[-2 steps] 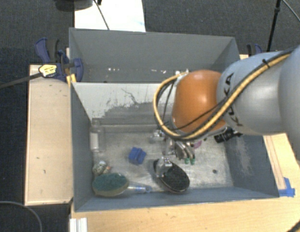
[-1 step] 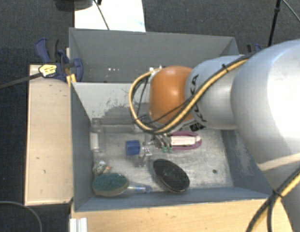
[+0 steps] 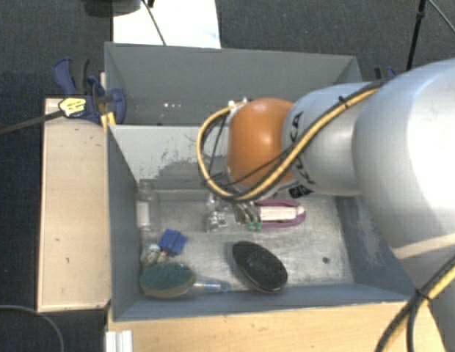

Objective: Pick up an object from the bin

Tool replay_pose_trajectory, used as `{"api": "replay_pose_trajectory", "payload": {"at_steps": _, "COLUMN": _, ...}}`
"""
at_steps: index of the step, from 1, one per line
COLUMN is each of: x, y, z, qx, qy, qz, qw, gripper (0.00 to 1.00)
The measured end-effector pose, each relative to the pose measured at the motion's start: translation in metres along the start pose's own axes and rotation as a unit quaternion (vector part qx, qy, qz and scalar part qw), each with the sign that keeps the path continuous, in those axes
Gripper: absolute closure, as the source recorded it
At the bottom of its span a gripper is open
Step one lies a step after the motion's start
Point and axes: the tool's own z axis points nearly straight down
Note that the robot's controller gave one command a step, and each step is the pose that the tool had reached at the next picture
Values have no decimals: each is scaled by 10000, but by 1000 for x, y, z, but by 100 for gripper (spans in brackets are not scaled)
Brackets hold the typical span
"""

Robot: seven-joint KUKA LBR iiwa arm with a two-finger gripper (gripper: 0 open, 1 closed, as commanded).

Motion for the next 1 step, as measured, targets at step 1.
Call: {"api": "replay_pose_trajectory", "payload": {"at_steps": 1, "x": 2, "y": 0, "z": 2, "qx": 4, "qy": 27, "qz": 3, "qw": 10000, "gripper": 0}}
